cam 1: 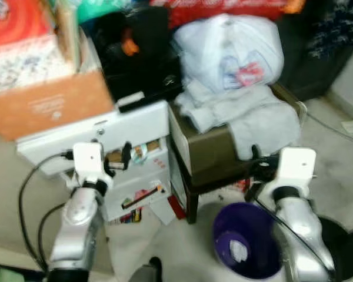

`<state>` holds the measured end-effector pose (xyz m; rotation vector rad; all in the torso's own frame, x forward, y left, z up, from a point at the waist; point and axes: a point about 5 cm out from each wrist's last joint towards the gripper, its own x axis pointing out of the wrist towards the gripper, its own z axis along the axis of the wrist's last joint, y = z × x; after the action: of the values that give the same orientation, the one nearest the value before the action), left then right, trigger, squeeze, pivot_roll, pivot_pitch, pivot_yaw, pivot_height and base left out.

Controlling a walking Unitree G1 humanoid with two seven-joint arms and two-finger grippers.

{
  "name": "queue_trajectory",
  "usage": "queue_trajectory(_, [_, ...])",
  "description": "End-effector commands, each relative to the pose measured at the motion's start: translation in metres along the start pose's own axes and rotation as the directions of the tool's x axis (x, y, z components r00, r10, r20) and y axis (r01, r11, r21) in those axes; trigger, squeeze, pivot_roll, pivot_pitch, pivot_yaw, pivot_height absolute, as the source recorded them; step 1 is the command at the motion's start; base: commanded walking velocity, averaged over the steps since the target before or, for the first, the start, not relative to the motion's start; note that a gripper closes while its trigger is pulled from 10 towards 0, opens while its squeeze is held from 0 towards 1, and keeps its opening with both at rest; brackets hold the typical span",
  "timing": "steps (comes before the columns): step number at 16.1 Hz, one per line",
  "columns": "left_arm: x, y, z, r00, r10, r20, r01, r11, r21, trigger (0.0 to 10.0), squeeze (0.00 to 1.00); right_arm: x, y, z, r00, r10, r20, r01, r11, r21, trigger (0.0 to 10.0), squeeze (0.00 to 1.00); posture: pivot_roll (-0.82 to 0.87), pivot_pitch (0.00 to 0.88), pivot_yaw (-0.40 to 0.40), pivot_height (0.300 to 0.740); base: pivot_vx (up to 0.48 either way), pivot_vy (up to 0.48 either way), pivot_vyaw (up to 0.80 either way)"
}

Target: Clean up the room

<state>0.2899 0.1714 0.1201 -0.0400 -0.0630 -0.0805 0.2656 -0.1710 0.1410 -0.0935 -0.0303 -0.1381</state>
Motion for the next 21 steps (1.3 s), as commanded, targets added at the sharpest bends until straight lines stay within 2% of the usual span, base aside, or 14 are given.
queue_trajectory(1, [-0.003,0.003,-0.003,1.000,0.007,-0.015,-0.007,1.000,0.002,10.0,0.00,0.000,0.000,0.000,1.000,0.009,0.002,-0.009,1.000,-0.001,10.0,0.00,-0.06,0.167,0.057,0.740,0.000,0.000,0.80])
queue_trajectory(9, [-0.001,-0.003,-0.001,1.000,-0.018,-0.008,0.018,1.000,0.005,10.0,0.00,0.002,0.001,0.000,1.000,0.006,0.005,-0.006,1.000,0.000,10.0,0.00,-0.06,0.166,0.060,0.740,0.000,0.000,0.80])
queue_trajectory(16, [0.001,-0.008,-0.001,0.999,-0.041,-0.008,0.041,0.999,-0.001,10.0,0.00,0.004,0.000,-0.001,1.000,-0.002,0.008,0.002,1.000,0.000,10.0,0.00,-0.06,0.164,0.054,0.740,0.000,0.000,0.00])
queue_trajectory(19, [0.002,-0.011,0.003,0.998,-0.053,0.012,0.054,0.999,-0.011,10.0,0.00,0.005,-0.001,0.008,0.997,-0.011,0.082,0.020,0.994,-0.105,10.0,0.00,-0.06,0.157,0.053,0.740,0.000,0.000,0.00])
queue_trajectory(21, [0.007,-0.018,0.023,0.994,-0.077,0.076,0.080,0.996,-0.037,10.0,0.00,0.006,-0.004,0.019,0.991,-0.024,0.129,0.040,0.992,-0.122,10.0,0.00,-0.06,0.157,0.052,0.740,0.000,0.000,0.00])
